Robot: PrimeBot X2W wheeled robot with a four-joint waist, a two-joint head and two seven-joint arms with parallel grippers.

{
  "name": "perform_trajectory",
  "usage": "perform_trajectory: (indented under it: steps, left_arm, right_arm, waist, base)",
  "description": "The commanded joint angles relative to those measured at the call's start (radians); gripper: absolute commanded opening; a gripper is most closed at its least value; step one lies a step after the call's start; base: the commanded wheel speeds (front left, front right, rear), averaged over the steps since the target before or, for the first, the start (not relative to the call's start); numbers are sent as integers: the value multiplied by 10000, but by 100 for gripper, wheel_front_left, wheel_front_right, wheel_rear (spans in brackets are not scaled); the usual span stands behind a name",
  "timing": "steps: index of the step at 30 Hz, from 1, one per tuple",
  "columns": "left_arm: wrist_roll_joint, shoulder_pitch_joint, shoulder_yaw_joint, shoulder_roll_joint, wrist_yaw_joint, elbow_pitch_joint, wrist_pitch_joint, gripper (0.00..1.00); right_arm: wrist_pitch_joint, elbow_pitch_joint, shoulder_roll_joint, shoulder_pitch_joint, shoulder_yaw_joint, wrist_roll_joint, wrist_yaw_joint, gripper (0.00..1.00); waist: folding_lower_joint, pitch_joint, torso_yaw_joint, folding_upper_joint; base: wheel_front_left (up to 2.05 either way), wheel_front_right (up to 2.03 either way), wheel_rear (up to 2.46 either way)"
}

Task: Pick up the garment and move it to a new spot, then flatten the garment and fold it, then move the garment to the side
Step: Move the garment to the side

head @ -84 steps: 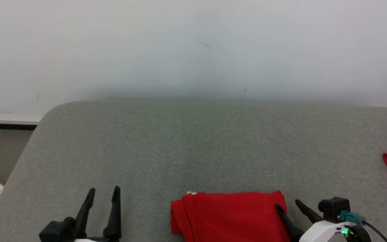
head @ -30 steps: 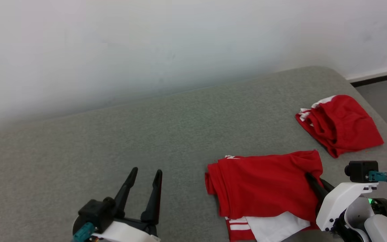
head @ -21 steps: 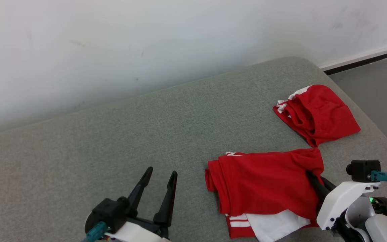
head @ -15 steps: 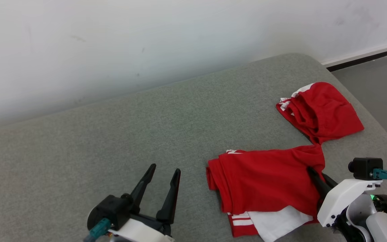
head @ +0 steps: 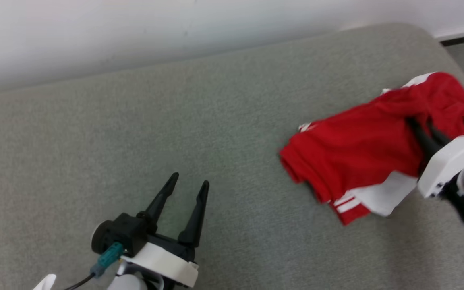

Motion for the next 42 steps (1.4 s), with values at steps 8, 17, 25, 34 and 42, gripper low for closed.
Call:
perform_trajectory:
  steps: [8, 17, 25, 34, 42]
  left_arm:
    - [123, -229, 255, 425, -33, -126, -4, 100]
    - [158, -542, 349, 686, -30, -349, 11, 100]
    - [95, -778, 466, 939, 35, -407, 121, 100]
    - [-54, -909, 538, 987, 126, -268, 117, 100]
    - [-146, -684, 586, 759, 191, -241, 24, 100]
  right_arm:
    - [643, 379, -1520, -1109, -667, -345, -3, 0]
    - [922, 868, -2814, -1833, -1464, -882, -4, 0]
    - [583, 2187, -2835, -2540, -2267, -2864, -12, 17]
    - [-342, 3663, -2087, -3111, -3192, -5039, -12, 100]
    - [-1003, 3588, -1680, -2973, -3453, -6128, -12, 100]
  waist:
    - [-2, 1159, 669, 0]
    - [-2, 2158, 793, 0]
    - [-2, 2947, 903, 0]
    - [-2, 3060, 1084, 0]
    - [-2, 1957, 1061, 0]
  base:
    - [0, 0, 0]
    - [0, 0, 0]
    - [0, 0, 0]
    - [0, 0, 0]
    - [0, 0, 0]
